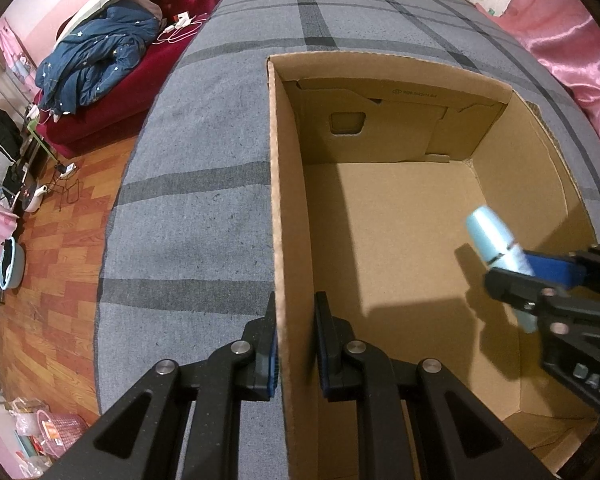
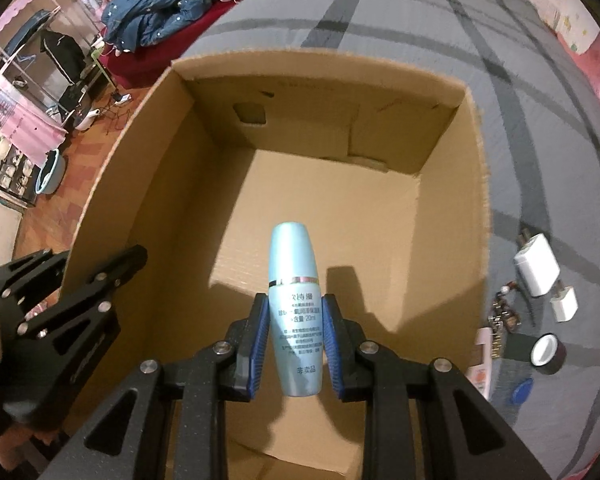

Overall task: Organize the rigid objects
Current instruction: 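Carry the bottle with the right gripper into the cardboard box, then open the right gripper to release the bottle in the box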

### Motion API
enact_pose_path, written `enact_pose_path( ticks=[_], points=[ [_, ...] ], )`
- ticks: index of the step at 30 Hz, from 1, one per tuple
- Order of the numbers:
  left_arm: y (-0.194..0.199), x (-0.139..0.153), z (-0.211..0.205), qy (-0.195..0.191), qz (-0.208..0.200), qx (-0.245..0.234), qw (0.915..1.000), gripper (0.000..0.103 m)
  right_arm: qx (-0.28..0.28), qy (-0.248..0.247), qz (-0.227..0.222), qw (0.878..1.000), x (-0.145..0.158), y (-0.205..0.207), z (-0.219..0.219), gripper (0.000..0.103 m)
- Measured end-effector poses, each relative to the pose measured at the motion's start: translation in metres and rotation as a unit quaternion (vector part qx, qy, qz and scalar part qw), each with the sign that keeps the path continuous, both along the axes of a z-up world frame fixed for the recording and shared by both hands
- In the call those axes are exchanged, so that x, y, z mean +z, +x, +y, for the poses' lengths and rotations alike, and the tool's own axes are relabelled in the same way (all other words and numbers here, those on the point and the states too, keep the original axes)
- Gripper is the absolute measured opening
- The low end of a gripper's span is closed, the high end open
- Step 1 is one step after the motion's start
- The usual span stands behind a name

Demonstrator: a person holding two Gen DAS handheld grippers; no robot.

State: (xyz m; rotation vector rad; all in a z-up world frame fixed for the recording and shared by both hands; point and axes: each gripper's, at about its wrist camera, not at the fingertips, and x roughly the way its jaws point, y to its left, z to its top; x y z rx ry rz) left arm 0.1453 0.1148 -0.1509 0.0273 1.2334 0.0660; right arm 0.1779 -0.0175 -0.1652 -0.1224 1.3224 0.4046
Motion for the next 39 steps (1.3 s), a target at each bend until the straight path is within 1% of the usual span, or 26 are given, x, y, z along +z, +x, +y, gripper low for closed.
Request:
enact_pose_path(
  ticks=[2,6,14,19,26,28,31,33,37,39],
  points=[
    [0.000,0.000,0.000,0.002,0.000,0.000,1.0000,0.016,-0.006,0.001,0.014,1.000,-0.008,0.004,0.003,0.028],
    [0.000,0.000,0.000,-0.001,0.000,0.000,1.0000,0.016,-0.014,0.001,0.028,0.999,-0.017,0.010,0.006,0.028],
    [0.000,0.000,0.000,0.003,0.000,0.000,1.0000,0.016,-0.013,0.001,0.029,1.000,-0.021,0.014,0.006,0.028],
    [0.000,-0.001,-0.002,0.005,0.000,-0.001,1.0000,0.016,-0.014,0.003,0.025,1.000,-0.018,0.013,0.004,0.030],
    [0.000,-0.001,-0.003,0.008,0.000,-0.002,1.0000,0.016,0.000,0.004,0.003,1.000,0.000,0.002,0.002,0.030],
    [-0.001,-0.001,-0.003,0.008,0.000,-0.002,1.0000,0.016,0.003,0.005,-0.003,1.000,0.006,0.000,0.001,0.031],
    [0.000,-0.001,-0.003,0.007,0.001,-0.001,1.0000,0.016,0.001,0.003,-0.016,1.000,0.017,-0.001,-0.002,0.037],
    [0.000,-0.001,-0.004,0.011,0.001,-0.002,0.9999,0.016,-0.002,0.000,-0.024,1.000,0.022,-0.002,-0.004,0.046],
    [0.001,-0.002,-0.003,0.010,0.002,-0.001,1.0000,0.016,0.001,-0.001,-0.032,0.999,0.032,-0.005,-0.008,0.050],
    [0.001,-0.002,-0.003,0.010,0.002,-0.001,1.0000,0.016,-0.001,0.002,-0.038,0.999,0.041,-0.007,-0.012,0.055]
  ],
)
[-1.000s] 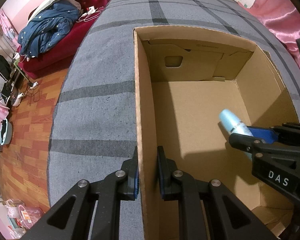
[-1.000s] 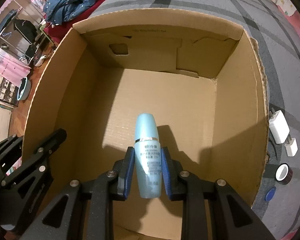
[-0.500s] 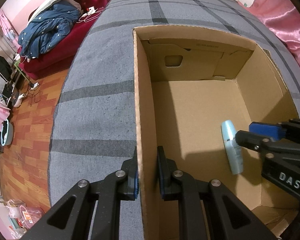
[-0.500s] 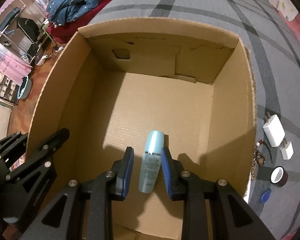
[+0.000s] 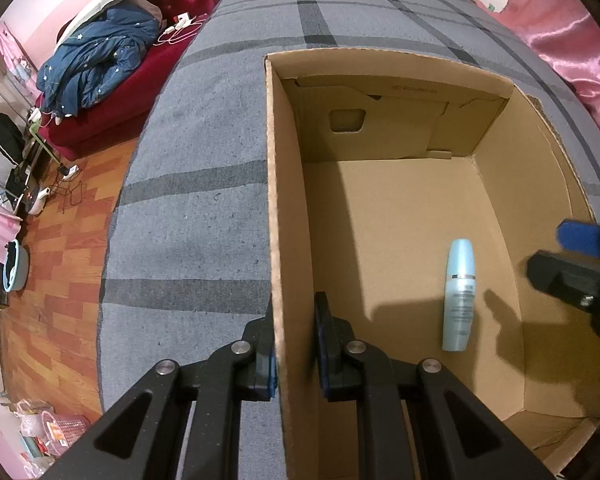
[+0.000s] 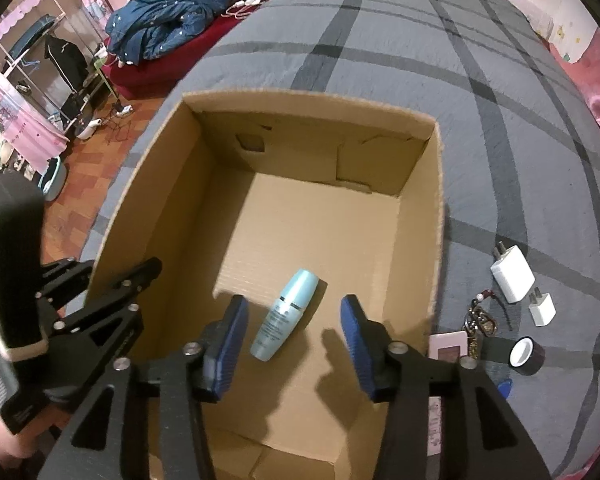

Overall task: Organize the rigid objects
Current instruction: 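Open the right gripper to release the bottle in the box, then move the right gripper back to the black cylindrical cap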

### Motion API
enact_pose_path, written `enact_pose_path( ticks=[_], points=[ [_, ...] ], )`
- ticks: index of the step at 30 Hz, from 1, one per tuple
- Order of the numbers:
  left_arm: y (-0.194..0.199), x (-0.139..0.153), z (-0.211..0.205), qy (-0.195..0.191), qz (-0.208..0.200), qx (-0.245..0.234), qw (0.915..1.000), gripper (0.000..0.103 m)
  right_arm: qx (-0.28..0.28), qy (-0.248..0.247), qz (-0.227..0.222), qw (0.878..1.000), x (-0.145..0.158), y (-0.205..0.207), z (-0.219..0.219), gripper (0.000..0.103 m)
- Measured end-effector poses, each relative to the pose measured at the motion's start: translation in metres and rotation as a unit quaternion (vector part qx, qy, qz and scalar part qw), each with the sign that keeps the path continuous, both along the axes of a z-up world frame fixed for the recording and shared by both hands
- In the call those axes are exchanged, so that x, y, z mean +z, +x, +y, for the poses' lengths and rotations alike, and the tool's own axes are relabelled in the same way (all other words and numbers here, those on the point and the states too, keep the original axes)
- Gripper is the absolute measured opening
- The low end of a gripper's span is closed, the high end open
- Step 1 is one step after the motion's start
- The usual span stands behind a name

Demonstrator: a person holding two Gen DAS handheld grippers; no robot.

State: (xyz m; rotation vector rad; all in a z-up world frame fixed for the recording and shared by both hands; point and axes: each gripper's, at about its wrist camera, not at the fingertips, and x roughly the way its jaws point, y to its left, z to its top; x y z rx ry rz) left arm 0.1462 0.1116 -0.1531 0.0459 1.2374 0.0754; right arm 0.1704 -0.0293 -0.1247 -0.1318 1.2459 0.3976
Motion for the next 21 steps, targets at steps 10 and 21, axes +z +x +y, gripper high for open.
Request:
enact_pose_path(
  ticks=[10,21],
  points=[
    [0.000,0.000,-0.001,0.001,0.000,0.000,1.0000,0.016,-0.025,0.002,-0.034,0.999,0.043,-0.006,-0.030,0.086],
    [-0.001,0.000,0.001,0.000,-0.001,0.000,1.0000,0.016,-0.041,-0.015,-0.052,0.998,0.059,-0.004,-0.078,0.099]
  ],
)
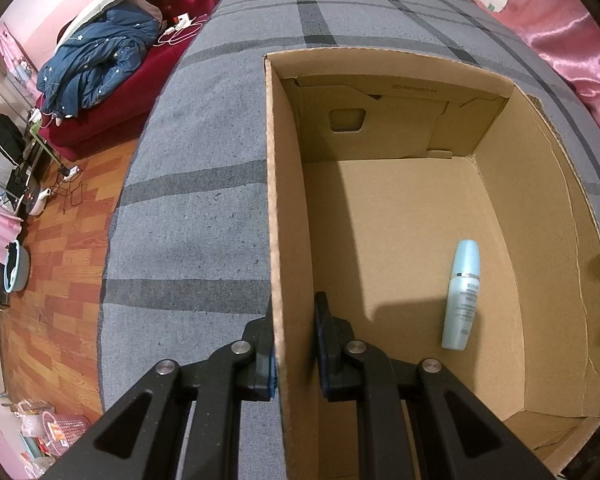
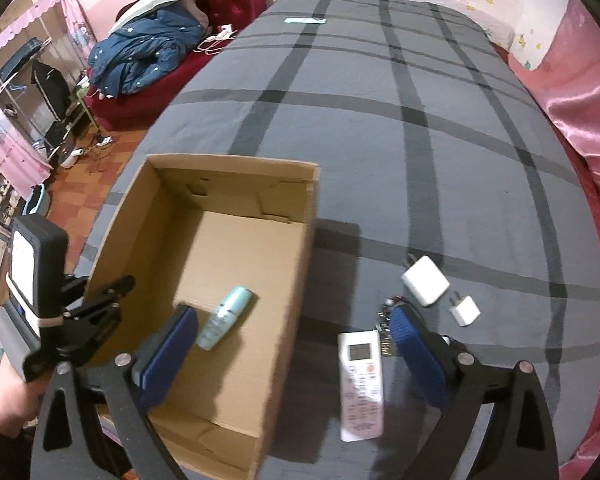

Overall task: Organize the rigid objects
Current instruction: 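Move the right gripper back to the black cylindrical cap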

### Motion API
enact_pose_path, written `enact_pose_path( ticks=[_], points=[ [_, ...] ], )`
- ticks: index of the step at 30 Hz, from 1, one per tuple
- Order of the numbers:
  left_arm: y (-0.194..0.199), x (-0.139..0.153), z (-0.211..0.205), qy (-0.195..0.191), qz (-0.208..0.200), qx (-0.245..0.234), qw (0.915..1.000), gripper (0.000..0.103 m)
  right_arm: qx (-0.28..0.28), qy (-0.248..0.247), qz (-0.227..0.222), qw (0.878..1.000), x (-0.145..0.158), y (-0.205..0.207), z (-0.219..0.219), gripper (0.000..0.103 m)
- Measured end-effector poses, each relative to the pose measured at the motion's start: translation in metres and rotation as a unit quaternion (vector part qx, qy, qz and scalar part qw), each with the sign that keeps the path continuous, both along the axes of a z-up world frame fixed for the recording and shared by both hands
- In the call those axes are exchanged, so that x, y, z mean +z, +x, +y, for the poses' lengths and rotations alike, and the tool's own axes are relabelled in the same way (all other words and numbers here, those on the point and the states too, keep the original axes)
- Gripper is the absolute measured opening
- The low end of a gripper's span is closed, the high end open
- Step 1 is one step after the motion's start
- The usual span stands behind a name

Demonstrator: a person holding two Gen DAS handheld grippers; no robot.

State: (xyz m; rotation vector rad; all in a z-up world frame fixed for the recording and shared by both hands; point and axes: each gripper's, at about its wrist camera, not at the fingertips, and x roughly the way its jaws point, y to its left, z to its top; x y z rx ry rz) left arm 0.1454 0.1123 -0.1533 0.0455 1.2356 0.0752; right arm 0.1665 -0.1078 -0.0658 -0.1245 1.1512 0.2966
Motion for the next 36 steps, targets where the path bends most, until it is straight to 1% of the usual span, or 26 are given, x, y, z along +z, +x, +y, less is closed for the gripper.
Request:
enact_pose_path(
  ticks=[10,14,18,22,29,36],
  points=[
    [0.000,0.000,0.000,-0.001,0.000,0.000,1.0000,0.016,-0.032,-0.031,-0.004,0.999,-0.003,0.010,-0.053,0.100],
    [0.000,0.000,0.000,0.000,-0.001,0.000,1.0000,0.016,-0.055,-0.039,0.000,0.998,-0.010,0.017,-0.078,0.103],
    [0.000,0.000,-0.001,-0.001,-0.001,0.001,1.0000,0.016,-0.079,-0.048,0.002,0.996,-0.019,0.023,-0.097,0.103],
    [0.000,0.000,-0.001,-0.001,-0.001,0.002,1.0000,0.016,-0.100,-0.050,0.012,0.994,-0.034,0.029,-0.115,0.103],
    [0.000,0.000,-0.001,0.000,-0.002,0.001,1.0000,0.016,-0.135,-0.058,0.041,0.988,-0.074,0.034,-0.142,0.103],
    [0.000,-0.001,0.000,0.000,-0.001,0.001,1.0000,0.015,-0.146,-0.070,0.065,0.985,-0.107,0.038,-0.158,0.103]
  ],
)
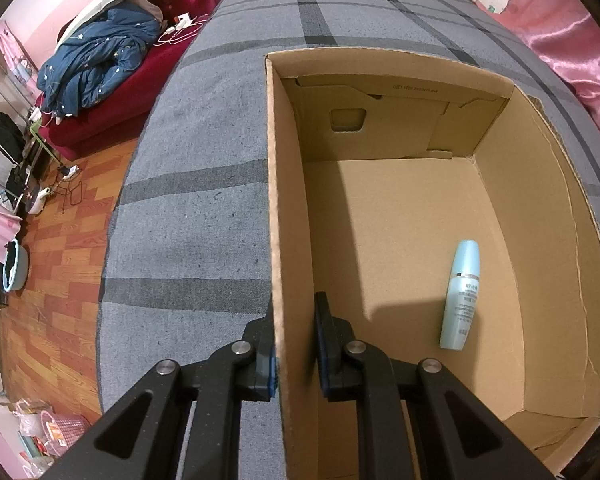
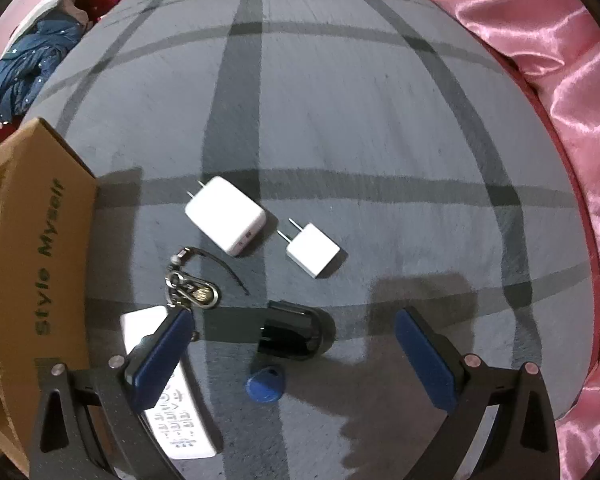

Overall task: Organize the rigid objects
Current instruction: 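Move the right gripper back to the black cylindrical cap, then grasp the black cylindrical cap with the right gripper, then carry the black cap with the right gripper into the box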

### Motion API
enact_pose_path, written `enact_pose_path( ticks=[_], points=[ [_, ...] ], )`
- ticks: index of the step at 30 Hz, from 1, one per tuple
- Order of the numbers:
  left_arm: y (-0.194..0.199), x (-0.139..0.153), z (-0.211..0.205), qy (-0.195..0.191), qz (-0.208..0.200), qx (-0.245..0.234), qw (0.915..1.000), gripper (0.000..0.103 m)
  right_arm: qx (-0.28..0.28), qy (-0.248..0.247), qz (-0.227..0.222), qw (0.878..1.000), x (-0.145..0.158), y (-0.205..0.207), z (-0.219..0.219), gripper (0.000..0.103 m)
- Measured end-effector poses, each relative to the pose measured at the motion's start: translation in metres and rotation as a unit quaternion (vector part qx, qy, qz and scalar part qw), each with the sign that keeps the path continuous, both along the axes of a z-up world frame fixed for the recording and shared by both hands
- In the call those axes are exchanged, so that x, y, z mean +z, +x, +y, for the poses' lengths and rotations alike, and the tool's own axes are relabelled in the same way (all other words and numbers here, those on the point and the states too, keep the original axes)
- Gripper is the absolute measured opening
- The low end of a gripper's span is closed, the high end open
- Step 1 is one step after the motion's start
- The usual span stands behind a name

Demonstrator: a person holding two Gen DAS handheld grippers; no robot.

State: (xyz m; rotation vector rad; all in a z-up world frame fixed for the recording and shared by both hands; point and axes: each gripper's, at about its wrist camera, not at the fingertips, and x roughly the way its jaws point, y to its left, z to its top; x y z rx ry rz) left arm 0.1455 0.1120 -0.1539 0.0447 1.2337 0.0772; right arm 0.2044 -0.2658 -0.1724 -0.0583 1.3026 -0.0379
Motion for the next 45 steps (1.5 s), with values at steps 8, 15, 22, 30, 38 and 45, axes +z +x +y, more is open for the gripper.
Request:
enact_pose_path(
  ticks=[8,15,22,30,38,45],
  points=[
    [0.000,0.000,0.002,-0.004,0.001,0.001,1.0000,0.015,-0.014,0.014,0.033,0.999,-0.034,0.004,-0.016,0.101],
    [0.000,0.000,0.002,-0.004,0.001,0.001,1.0000,0.015,-0.012,0.030,0.053,0.998,-0.046,0.002,-0.019,0.073],
    [-0.001,-0.001,0.001,-0.002,0.001,0.000,1.0000,0.015,-0.015,0.038,0.048,0.998,-0.045,-0.004,-0.023,0.045],
    [-0.001,-0.002,0.002,-0.006,0.002,0.001,1.0000,0.015,-0.002,0.024,0.035,0.999,-0.030,-0.005,-0.011,0.045],
    [-0.001,-0.002,0.001,-0.003,0.001,0.001,1.0000,0.015,0.019,0.018,0.011,1.000,-0.008,-0.012,0.007,0.045],
    [-0.001,-0.005,0.001,-0.003,0.003,0.001,1.0000,0.015,0.036,0.027,-0.005,0.999,0.017,-0.017,0.018,0.045]
  ],
)
